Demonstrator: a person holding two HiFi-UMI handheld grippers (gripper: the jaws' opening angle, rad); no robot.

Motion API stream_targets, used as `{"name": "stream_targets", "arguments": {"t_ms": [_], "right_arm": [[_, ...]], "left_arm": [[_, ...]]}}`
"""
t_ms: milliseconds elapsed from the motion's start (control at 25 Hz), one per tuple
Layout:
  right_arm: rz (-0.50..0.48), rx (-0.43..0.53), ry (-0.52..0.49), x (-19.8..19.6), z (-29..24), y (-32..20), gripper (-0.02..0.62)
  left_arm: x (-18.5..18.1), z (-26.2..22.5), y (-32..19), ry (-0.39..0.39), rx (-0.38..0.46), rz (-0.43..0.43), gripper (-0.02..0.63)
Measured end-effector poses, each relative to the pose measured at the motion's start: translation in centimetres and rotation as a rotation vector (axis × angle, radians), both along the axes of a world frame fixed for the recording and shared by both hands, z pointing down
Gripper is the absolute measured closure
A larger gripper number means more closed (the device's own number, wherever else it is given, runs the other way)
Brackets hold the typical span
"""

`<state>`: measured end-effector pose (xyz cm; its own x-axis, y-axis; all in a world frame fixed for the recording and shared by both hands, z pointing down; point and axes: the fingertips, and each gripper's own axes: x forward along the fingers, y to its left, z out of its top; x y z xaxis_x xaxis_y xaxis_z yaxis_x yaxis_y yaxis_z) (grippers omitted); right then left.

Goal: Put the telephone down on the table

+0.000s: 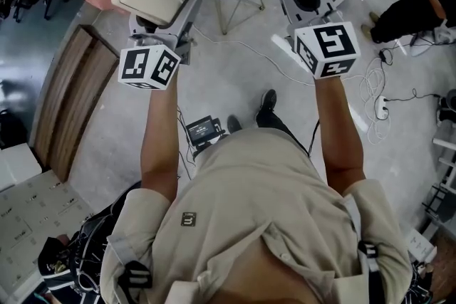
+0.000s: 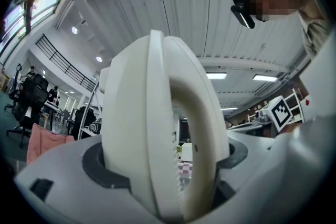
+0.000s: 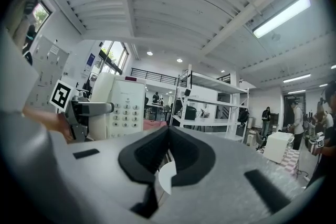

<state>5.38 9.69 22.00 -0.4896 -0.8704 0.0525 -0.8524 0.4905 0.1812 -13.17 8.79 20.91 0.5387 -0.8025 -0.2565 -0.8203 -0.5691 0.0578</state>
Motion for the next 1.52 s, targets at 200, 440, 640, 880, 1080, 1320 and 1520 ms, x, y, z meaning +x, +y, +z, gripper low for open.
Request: {"name": "stream_targets", "arguments": {"t_ms": [200, 440, 640, 880, 1080, 1320, 1520], "right_arm": [[-0.015, -0.001, -0.011, 2.5, 0.0, -2.8, 0.598], [-0.043, -0.006, -0.015, 4.9, 0.2, -6.3, 0.598], [-0.073, -0.004, -0.015, 7.0, -0.1, -9.1, 0.598], [-0.113, 0.000, -0.025, 7.8, -0.2, -12.3, 0.598], [-0.134, -0.005, -0.031, 9.1, -0.4, -14.2, 0.598], [-0.132, -0.006, -0.042, 9.5, -0.1, -15.3, 0.598], [-0.109, -0.021, -0.043, 9.0, 0.5, -17.2, 0.598]], "left_arm": [[2.3, 0.0, -2.0, -0.006, -0.004, -0.023, 0.152], [4.5, 0.4, -4.7, -0.003, -0.008, -0.056, 0.153], [6.7, 0.1, -6.9, -0.005, -0.007, -0.083, 0.152], [7.5, 0.0, -9.5, 0.005, -0.009, -0.117, 0.152], [8.2, -0.3, -11.0, 0.015, -0.017, -0.145, 0.152], [9.0, 0.0, -11.9, -0.002, -0.022, -0.140, 0.152], [8.8, 0.3, -14.3, -0.009, -0.032, -0.111, 0.152]]}}
